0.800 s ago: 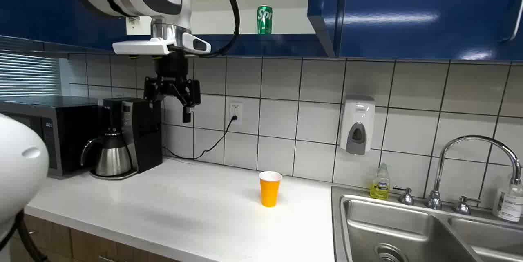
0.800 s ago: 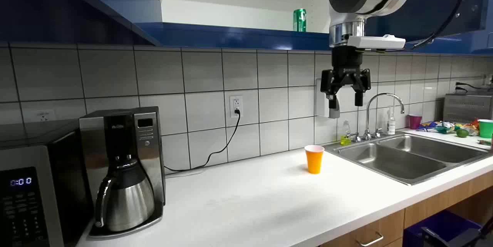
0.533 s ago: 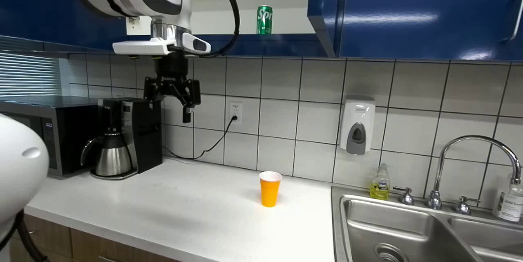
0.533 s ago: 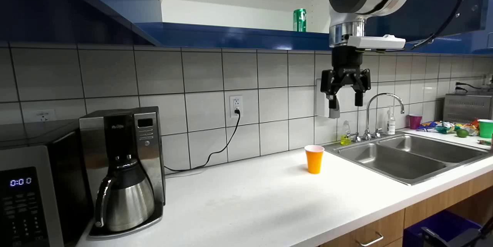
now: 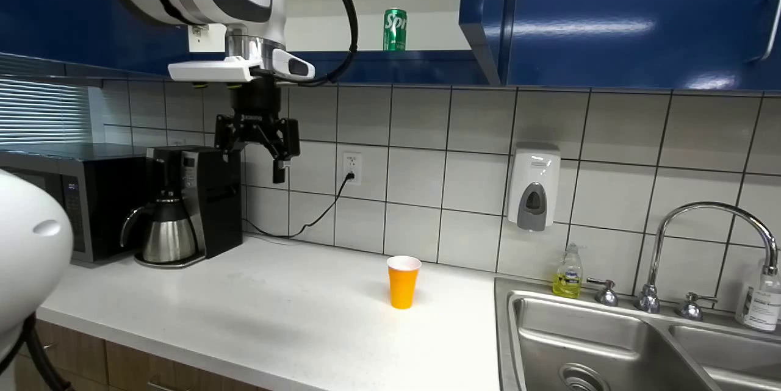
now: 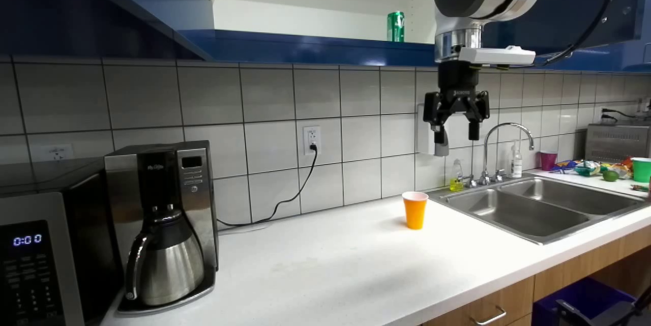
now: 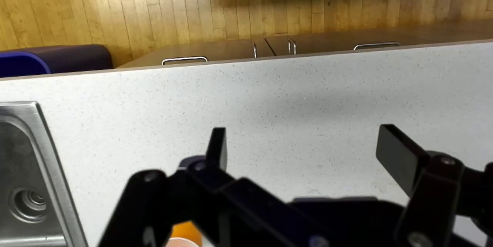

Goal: Remove the can from the cabinet

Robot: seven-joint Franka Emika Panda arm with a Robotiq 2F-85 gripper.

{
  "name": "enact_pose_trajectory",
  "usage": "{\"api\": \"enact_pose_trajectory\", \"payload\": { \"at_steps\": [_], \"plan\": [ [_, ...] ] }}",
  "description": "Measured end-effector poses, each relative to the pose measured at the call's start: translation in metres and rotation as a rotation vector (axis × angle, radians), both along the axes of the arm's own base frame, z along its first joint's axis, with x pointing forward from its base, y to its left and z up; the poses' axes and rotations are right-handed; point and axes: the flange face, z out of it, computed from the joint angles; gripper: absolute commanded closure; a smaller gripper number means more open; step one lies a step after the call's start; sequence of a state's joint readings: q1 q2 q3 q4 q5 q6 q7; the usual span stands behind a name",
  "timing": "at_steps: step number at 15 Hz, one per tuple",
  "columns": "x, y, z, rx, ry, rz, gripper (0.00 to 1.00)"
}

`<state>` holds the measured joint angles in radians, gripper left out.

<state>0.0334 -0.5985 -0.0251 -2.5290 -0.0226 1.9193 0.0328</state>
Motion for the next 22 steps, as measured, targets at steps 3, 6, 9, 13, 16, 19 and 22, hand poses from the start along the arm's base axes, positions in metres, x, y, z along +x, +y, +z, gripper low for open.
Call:
{"api": "enact_pose_trajectory", "payload": {
  "at_steps": [3, 6, 9, 13, 16, 19, 22],
  "plan": [
    [0.001, 0.0, 0.001, 0.0, -0.003, -0.001, 0.0],
    [0.005, 0.0, 0.014, 0.0, -0.029, -0.005, 0.0],
    [0.011, 0.0, 0.036, 0.001, -0.074, -0.009, 0.0],
    [0.016, 0.0, 0.063, 0.002, -0.125, -0.018, 0.0],
    [0.019, -0.004, 0.082, 0.003, -0.16, -0.04, 0.0],
    [0.022, -0.01, 0.102, 0.004, -0.201, -0.073, 0.0],
    [0.025, -0.019, 0.126, 0.006, -0.249, -0.111, 0.0]
  ]
}}
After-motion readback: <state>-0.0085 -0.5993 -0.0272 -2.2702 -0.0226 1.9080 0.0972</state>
